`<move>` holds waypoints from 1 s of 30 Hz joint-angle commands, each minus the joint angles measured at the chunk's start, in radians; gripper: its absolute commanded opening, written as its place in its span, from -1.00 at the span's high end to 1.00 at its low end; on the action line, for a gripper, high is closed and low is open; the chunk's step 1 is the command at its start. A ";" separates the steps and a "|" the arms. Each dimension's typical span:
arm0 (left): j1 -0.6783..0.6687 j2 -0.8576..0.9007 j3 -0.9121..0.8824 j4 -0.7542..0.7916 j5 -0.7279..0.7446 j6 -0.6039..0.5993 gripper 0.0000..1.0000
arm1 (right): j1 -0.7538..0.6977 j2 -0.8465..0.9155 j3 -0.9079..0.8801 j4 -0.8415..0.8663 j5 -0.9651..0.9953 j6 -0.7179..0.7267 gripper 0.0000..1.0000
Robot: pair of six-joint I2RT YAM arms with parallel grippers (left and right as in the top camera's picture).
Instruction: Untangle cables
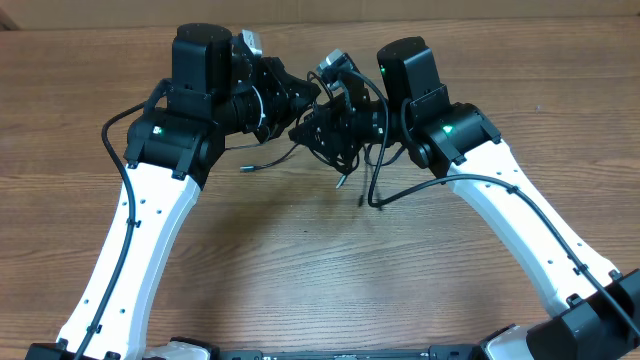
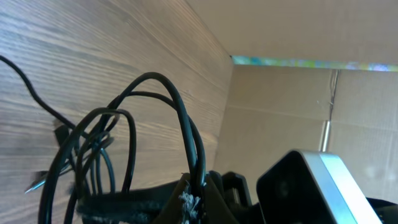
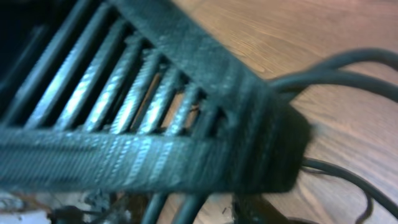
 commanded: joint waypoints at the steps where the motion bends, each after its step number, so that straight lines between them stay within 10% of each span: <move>1: -0.002 -0.006 0.007 0.008 0.054 -0.017 0.92 | 0.004 -0.016 0.024 0.010 0.053 0.000 0.56; 15: -0.002 -0.006 0.007 0.006 -0.004 0.138 0.87 | -0.007 -0.016 0.025 0.090 0.042 0.208 0.92; 21: 0.016 -0.006 0.007 0.000 -0.303 0.449 -0.28 | -0.102 -0.016 0.026 0.080 0.041 0.465 0.92; 30: 0.039 0.012 0.004 -0.066 -0.127 0.798 -0.38 | -0.247 -0.016 0.025 0.051 -0.111 0.683 0.93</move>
